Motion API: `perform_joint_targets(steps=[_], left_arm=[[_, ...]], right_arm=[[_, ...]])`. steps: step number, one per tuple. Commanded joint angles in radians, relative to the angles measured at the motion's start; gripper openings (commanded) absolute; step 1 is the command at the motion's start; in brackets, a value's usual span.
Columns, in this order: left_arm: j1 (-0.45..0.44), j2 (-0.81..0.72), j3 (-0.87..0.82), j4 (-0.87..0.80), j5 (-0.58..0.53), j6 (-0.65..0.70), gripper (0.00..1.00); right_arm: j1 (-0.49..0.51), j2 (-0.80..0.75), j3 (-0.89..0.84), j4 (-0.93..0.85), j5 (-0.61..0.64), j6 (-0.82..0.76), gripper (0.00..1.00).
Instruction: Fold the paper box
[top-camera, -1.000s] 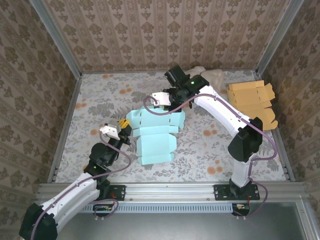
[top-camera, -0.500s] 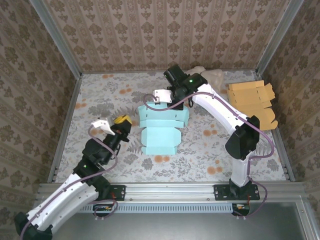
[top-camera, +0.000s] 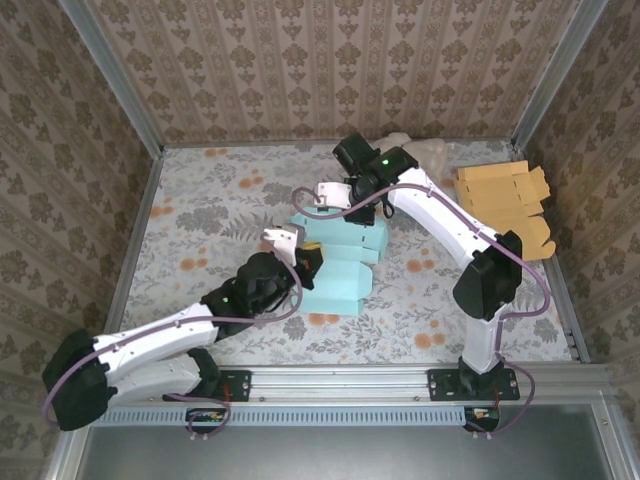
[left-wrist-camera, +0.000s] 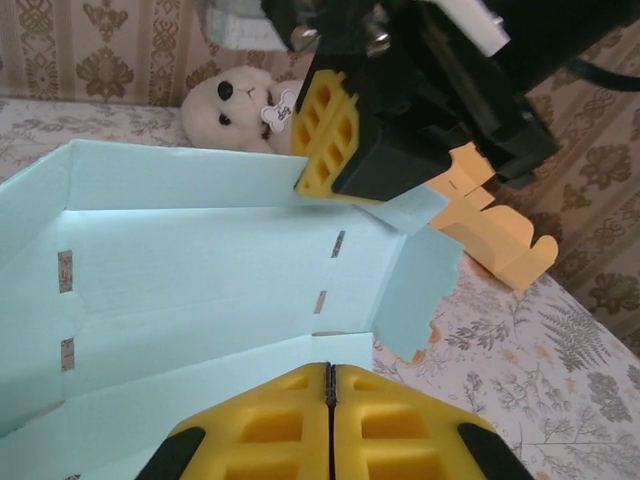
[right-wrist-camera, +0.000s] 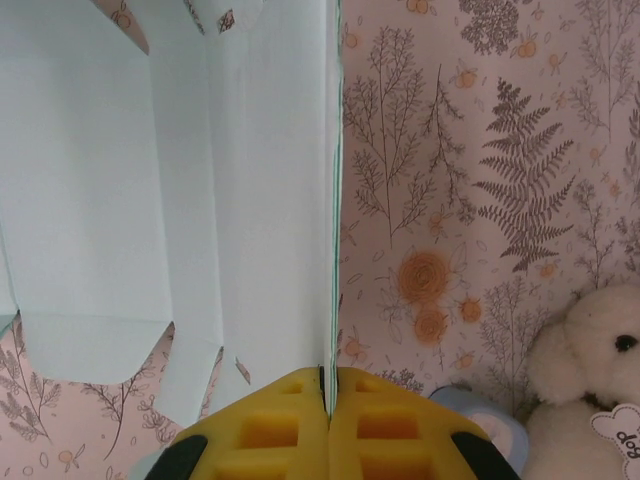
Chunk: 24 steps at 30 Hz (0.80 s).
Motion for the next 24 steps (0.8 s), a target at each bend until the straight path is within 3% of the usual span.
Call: perform_joint_targets(steps=[1,11,24], left_arm=[[0.038,0.027,0.033,0.037,-0.048,0.021,0.05],[0.249,0.134,-0.033,0.109,0.073,-0.112,0.02],[0.305,0.232,0.01,0.134,0.135,-0.123,0.02]], right_arm=[[-0.009,-0.062,-0.032,-0.026,-0.032,0.003,0.0],[-0.041,-0.117,-0.173,0.051,-0.044,-0.02,0.0],[-0.054,-0.182,-0.313,0.157,-0.066,-0.081,0.0]])
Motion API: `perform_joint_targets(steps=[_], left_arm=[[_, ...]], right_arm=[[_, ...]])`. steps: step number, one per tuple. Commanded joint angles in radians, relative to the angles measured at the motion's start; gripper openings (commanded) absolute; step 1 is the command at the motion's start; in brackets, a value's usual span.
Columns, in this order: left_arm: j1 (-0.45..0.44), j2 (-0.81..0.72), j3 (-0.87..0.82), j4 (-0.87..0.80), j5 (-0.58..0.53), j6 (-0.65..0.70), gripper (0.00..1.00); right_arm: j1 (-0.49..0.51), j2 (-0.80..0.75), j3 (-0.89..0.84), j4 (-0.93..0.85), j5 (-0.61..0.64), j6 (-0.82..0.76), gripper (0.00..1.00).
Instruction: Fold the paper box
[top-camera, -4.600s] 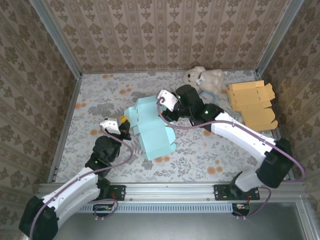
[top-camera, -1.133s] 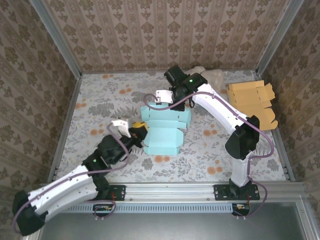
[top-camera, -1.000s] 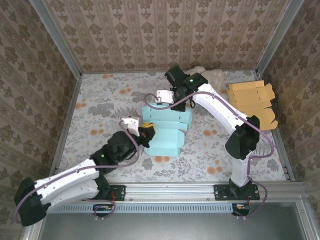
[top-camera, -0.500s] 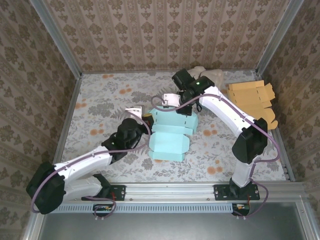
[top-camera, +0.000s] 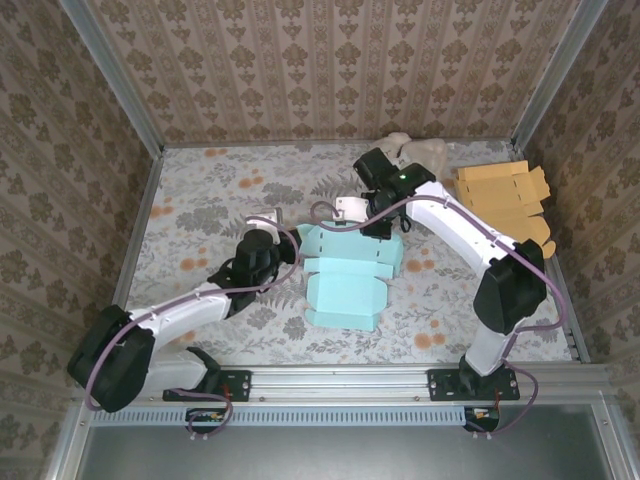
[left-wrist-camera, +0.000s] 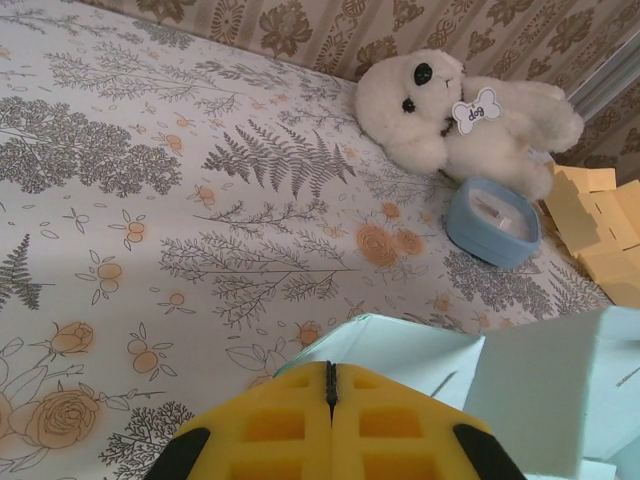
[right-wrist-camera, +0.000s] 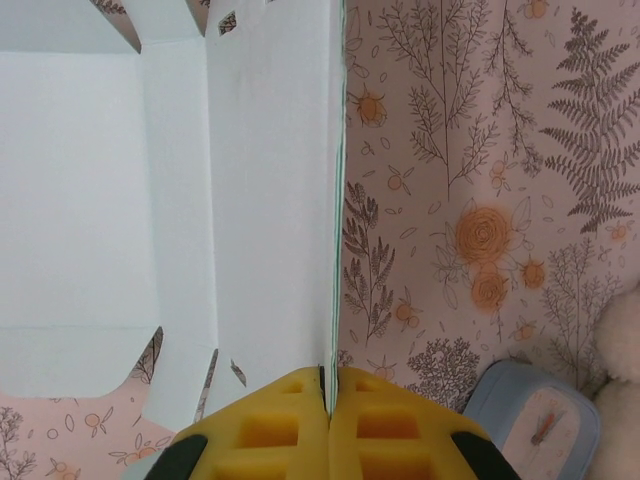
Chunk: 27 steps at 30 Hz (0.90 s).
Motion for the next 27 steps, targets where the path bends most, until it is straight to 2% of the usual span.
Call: perform_joint_targets(steps=[1,7,17,21,27], left_arm=[[0.003,0.037,0.041,0.032,0.06,-0.017,0.02],[-0.029,0.125,0.092,0.071,0.145,-0.006,0.0],[-0.073,0.182,0.15,0.053,0.11,0.014,0.0],[-0.062,0.2,0.154,0.028,0.097,0.013,0.0],[0.0,0.202,0.053,0.073,0.094,-0.013,0.0]], right_arm=[[-0.002,-0.039,-0.029,0.048,-0.02,-0.028,0.0],[-0.001,-0.044,-0.047,0.086,-0.037,-0.004,0.0],[0.004,-0.054,-0.117,0.146,-0.042,-0.006,0.0],[0.002,-0.057,-0.145,0.168,-0.024,-0.016,0.0],[-0.004,-0.076,-0.197,0.242,0.01,-0.043,0.0]])
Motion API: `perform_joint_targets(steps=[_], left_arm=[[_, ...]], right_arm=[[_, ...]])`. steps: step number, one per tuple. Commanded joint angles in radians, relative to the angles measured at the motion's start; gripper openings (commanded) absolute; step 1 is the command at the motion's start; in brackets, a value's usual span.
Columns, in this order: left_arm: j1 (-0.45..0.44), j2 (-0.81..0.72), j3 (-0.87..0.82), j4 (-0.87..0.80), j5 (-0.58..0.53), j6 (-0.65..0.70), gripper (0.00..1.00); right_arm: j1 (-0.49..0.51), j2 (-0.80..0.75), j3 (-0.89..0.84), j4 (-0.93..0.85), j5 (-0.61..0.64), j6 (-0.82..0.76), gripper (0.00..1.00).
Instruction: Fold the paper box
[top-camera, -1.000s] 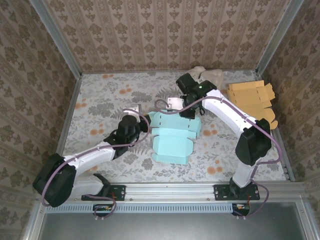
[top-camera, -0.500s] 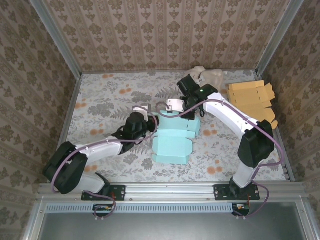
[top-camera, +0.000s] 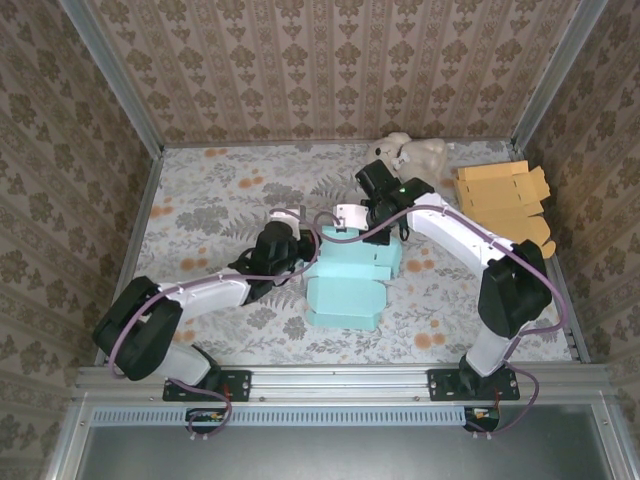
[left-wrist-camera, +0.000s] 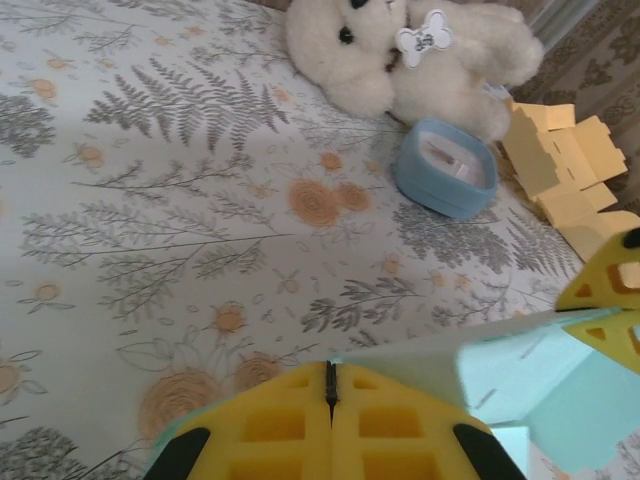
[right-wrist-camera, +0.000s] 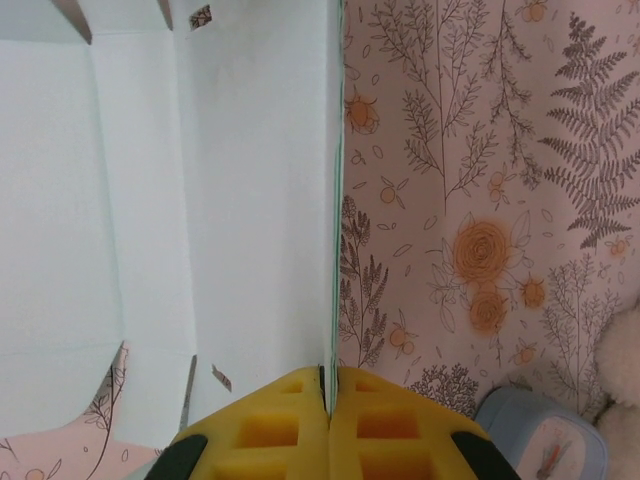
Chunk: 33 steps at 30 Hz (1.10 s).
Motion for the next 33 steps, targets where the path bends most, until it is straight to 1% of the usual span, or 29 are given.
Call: perform_joint_targets(steps=[1,8,15,20,27,33], left_arm=[[0.037,0.01,-0.053,0.037,0.002,-0.017,0.0],[0.047,0.031,-0.092,0.042,0.058,-0.034,0.0],[0.043,0.017,-0.128,-0.006,0.005,-0.052,0.0],[0.031,0.033,-0.117,-0.008,0.013,-0.06,0.0],[-0.02,0.078,-0.049,0.034,0.106,-0.105,0.0],[-0.06,0.112,-0.009,0.075,0.144,-0.147,0.0]], right_arm=[[-0.003,-0.048,-0.026,0.051,0.002,-0.025,0.0],[-0.004,-0.056,-0.027,0.074,0.012,-0.005,0.0],[-0.012,-0.062,-0.03,0.083,0.023,0.003,0.0],[-0.015,-0.062,-0.033,0.094,0.014,0.01,0.0],[-0.015,-0.056,-0.056,0.143,0.02,0.057,0.0],[-0.023,-0.058,-0.081,0.178,0.0,0.099,0.0]])
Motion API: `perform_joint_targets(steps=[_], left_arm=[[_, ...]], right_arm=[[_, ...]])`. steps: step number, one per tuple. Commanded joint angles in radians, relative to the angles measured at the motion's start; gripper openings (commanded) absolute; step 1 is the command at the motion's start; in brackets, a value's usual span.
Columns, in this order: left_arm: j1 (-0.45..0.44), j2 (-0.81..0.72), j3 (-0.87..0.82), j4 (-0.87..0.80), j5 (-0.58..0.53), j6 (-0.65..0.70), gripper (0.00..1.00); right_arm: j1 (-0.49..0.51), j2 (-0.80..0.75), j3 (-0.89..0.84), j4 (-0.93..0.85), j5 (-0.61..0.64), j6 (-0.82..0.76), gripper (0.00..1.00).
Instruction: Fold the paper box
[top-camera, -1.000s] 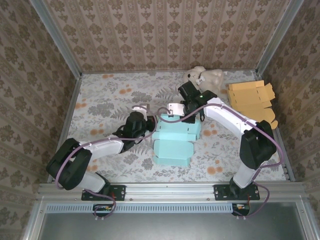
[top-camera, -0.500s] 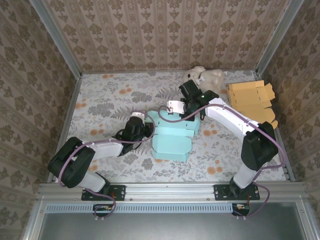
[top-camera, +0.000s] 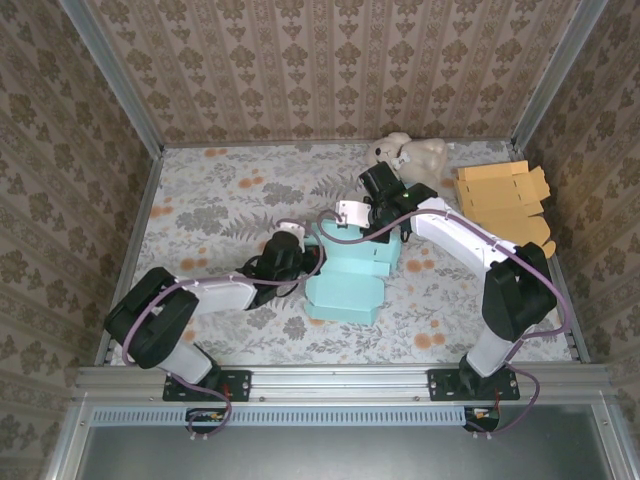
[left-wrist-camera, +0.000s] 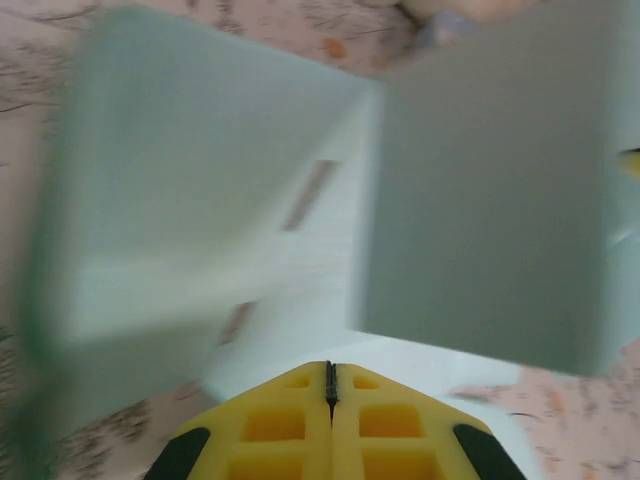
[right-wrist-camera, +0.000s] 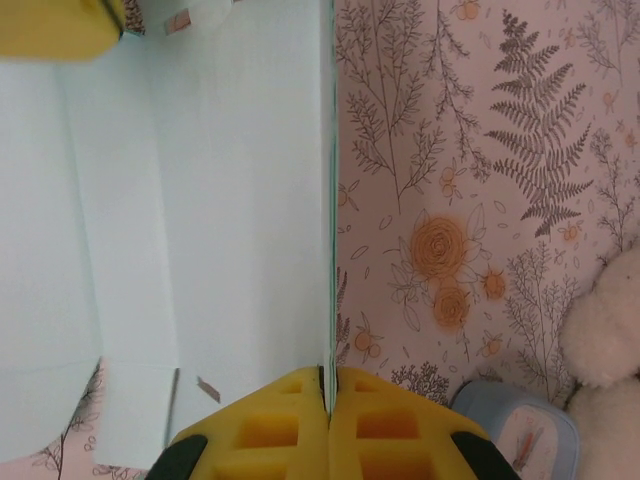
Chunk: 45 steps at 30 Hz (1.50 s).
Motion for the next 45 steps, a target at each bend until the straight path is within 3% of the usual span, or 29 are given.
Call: perform_joint_targets(steps=[1,6,10,16,20,23,26,34,40,45], left_arm=[[-0.013,0.033,0.027,0.047,0.056,-0.05,0.0],[-0.002,0.062,0.031,0.083,0.078,-0.069,0.0],[0.011,-0.024,-0.046,0.162,0.091,-0.055,0.0],[-0.015,-0.38,-0.165,0.032,-0.081,0.09,0.0],[0.009,-0.601,-0.233,-0.14,-0.31,0.137,0.01],[0.094,-0.681,-0.307,-0.14,-0.291,0.128,0.02],[0.14,-0.706,-0.339,-0.151,-0.261,0.139,0.04],[0.144,-0.698,-0.361,-0.14,-0.307,0.208,0.05],[0.153,-0.675,-0.406,-0.094,-0.342,0.226,0.05],[0.155,-0.595,-0.446,0.051,-0.269,0.262,0.06]], right_arm=[[-0.006,-0.033,-0.023,0.057,-0.028,0.053,0.0],[-0.022,-0.042,-0.056,0.095,-0.037,0.07,0.0],[-0.024,-0.06,-0.091,0.135,-0.013,0.049,0.0],[-0.018,-0.106,-0.178,0.281,0.065,0.003,0.0],[0.007,-0.15,-0.266,0.433,0.137,-0.06,0.0],[0.036,-0.19,-0.334,0.547,0.141,-0.128,0.0],[0.072,-0.2,-0.352,0.615,0.151,-0.158,0.0],[0.171,-0.163,-0.41,0.831,0.14,-0.394,0.0],[0.18,-0.069,-0.367,0.799,0.166,-0.443,0.0],[0.18,-0.026,-0.377,0.838,0.154,-0.442,0.0]])
